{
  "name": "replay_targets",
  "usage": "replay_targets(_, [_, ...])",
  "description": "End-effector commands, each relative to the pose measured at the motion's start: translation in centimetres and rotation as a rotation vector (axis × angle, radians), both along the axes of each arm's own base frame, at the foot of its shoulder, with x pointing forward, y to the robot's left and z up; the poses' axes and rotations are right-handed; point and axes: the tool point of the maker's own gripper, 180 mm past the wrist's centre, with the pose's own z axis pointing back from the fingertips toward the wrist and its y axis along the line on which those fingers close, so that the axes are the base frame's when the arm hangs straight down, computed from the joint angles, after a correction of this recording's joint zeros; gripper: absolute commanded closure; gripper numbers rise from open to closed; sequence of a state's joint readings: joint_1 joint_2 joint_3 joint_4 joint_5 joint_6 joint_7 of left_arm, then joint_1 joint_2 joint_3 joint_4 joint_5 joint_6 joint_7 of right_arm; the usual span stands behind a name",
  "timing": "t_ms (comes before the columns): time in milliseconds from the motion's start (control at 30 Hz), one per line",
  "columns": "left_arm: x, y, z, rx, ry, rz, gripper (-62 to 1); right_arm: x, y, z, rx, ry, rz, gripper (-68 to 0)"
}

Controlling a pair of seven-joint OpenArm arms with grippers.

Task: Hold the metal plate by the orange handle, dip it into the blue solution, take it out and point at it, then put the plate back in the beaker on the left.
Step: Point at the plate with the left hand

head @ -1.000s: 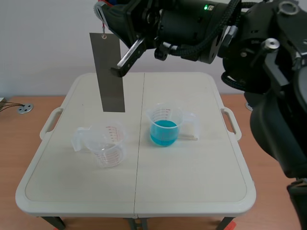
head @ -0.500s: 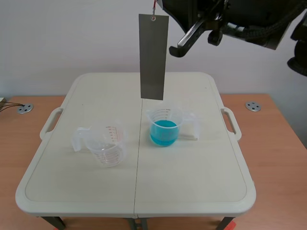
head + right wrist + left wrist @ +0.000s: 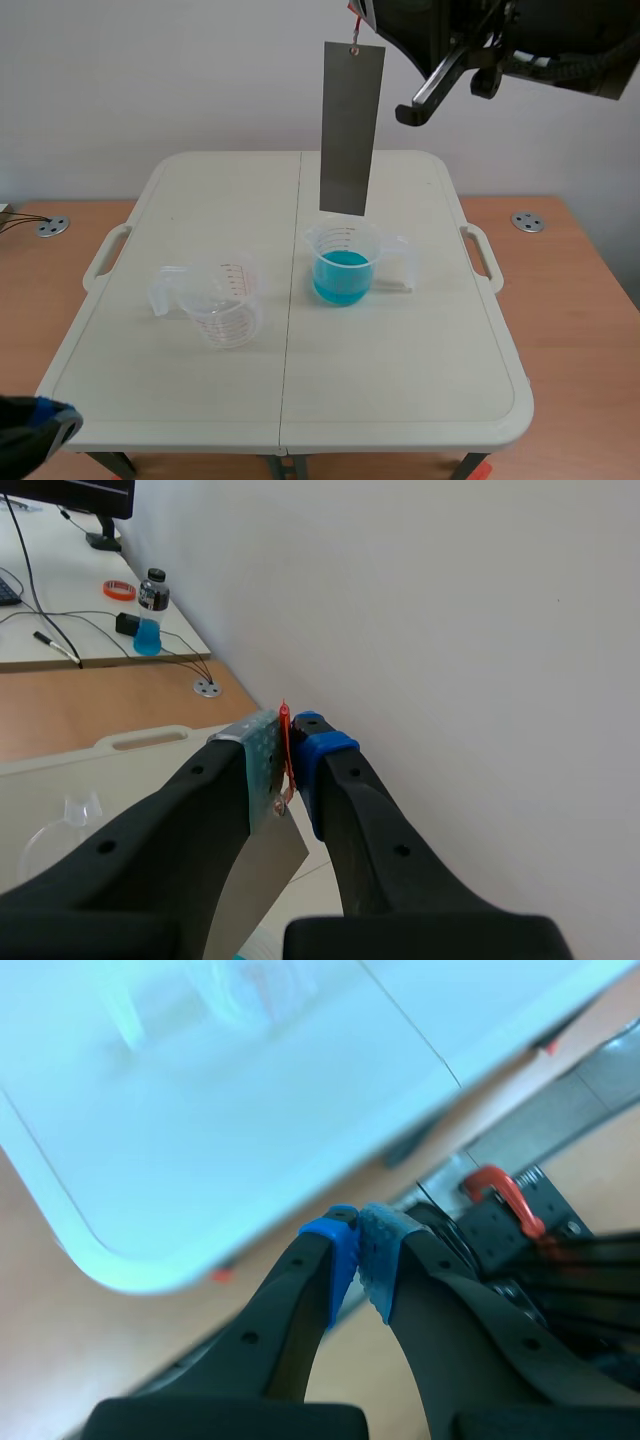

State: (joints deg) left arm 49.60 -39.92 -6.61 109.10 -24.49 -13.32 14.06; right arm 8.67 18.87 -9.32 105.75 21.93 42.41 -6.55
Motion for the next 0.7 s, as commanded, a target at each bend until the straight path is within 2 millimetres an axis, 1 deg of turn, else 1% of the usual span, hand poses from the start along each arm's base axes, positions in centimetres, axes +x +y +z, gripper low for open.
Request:
replay_targets(0, [1.4, -0.6, 1.1, -0.016, -0.049, -0.027, -1.5, 0.2, -0.1, 1.6, 0.021, -0.043, 0.009, -1.3])
replay_targets(133, [4.2, -1.2, 2.8, -0.015, -0.138, -0.089, -1.5, 1.0, -0.4, 1.6, 0.021, -0.041, -0.001, -1.3])
replay_targets(300, [7.2, -1.5, 3.8, -0.023, -0.196, -0.124, -1.5, 2.3, -1.0, 1.1, 0.023, -0.020, -0.021, -1.3])
replay_targets(467, [9.7, -2.8, 4.3, -0.066, -0.230, -0.179, -1.5, 3.6, -1.7, 0.7, 0.041, -0.001, -0.036, -1.3])
replay_targets(667, [12.7, -4.8, 4.0, -0.106, -0.248, -0.240, -1.5, 4.1, -1.8, 0.6, 0.061, 0.006, -0.036, -1.3])
